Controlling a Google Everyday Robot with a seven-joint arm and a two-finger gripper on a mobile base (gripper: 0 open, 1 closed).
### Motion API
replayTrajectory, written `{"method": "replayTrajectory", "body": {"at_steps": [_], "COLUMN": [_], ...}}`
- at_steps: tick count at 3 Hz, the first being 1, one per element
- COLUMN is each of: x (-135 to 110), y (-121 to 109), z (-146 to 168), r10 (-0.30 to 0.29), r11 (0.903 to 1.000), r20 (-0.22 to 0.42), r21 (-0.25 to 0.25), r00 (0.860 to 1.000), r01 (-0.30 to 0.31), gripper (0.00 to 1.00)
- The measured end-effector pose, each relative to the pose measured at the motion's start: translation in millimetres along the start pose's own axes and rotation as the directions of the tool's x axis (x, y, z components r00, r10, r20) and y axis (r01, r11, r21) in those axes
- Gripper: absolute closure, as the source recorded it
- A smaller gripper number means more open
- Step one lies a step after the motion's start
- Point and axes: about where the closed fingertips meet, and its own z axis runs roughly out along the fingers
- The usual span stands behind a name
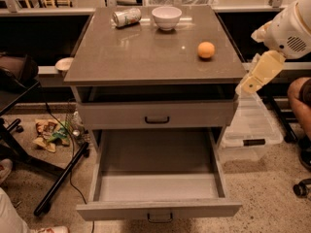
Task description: Place orange into middle drawer
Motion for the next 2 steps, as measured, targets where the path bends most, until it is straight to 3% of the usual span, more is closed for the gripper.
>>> {"method": "replayTrajectory", "body": {"at_steps": [1,2], "x": [0.7,7.8], "y": [-3.6,-28.2], "z": [6.1,28.6], "r10": [0.011,0.063], "r11": [0.9999,0.9974], "r20": [0.009,0.087], "r21": [0.008,0.028], "r00": [1.000,0.994], "r01": [-0.011,-0.066], "gripper": [0.00,0.00]}}
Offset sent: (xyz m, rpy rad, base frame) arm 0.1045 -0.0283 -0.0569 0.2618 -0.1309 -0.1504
